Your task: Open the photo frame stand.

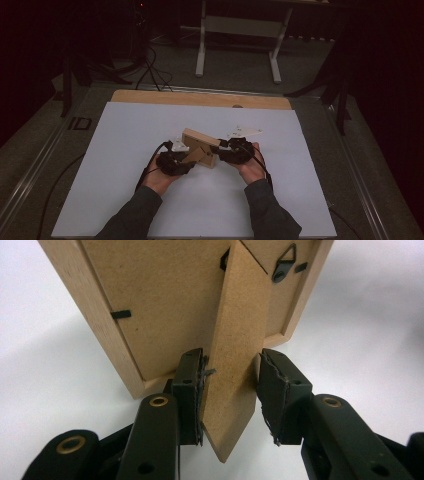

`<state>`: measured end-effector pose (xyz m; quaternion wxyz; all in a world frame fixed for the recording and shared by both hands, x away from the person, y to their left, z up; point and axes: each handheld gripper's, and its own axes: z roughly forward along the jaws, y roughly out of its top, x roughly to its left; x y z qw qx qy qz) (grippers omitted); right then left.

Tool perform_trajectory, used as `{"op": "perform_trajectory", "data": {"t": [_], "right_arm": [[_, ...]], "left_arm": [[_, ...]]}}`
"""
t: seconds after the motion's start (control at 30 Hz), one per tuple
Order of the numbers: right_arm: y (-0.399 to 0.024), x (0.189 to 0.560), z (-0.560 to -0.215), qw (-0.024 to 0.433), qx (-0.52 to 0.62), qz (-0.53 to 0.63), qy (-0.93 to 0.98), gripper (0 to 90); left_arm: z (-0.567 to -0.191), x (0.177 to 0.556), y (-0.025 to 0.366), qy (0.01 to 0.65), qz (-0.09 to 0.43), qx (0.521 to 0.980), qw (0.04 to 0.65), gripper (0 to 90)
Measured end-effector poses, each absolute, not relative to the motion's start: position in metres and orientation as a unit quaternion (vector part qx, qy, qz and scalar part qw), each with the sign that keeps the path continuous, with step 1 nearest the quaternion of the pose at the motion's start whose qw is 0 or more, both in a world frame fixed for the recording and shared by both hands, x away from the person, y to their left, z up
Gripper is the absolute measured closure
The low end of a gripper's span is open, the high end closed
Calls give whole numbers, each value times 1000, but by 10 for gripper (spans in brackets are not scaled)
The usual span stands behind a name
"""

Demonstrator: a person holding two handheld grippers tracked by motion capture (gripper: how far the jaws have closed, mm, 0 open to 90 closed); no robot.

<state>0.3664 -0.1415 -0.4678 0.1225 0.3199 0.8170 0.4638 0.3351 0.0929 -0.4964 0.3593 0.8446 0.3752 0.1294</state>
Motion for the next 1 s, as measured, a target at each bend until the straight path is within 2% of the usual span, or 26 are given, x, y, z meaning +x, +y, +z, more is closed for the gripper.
{"op": "perform_trajectory", "data": {"t": [0.27,1.0], "right_arm": [[-142,365,-466,163,331,455,811,592],[-131,355,-467,176,312,443,822,593]], "left_arm": [[-499,352,88,376,133,843,361,632],[-502,342,102,377,120,838,374,615]]}}
